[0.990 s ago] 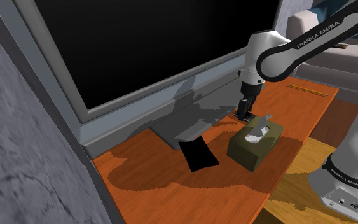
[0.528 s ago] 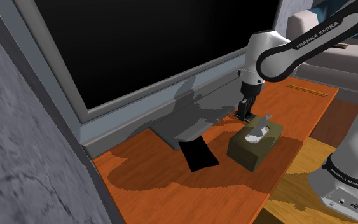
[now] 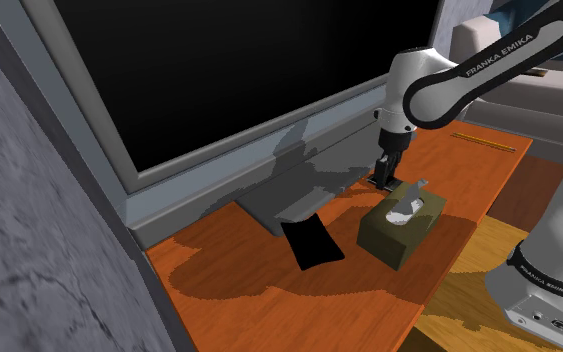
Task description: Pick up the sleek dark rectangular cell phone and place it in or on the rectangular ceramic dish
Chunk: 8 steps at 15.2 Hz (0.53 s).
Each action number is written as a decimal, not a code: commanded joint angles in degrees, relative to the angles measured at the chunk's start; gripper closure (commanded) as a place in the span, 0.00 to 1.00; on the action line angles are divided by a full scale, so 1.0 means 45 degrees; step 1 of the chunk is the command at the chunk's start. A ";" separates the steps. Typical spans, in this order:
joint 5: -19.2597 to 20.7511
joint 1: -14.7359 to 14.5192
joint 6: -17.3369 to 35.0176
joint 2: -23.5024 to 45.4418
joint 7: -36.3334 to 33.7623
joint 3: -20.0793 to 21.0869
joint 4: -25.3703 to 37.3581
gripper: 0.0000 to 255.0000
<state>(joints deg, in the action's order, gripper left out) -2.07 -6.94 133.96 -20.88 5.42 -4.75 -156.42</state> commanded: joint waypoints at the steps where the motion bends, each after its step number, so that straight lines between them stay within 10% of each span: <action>1: -0.0008 -0.0011 -0.0001 0.0016 -0.0005 0.0008 -0.0015 1.00; 8: 0.0093 0.0043 -0.1511 -0.0911 -0.0138 0.0066 0.0573 1.00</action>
<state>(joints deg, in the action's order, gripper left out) -1.65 -6.70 128.28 -24.46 5.00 -4.59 -154.42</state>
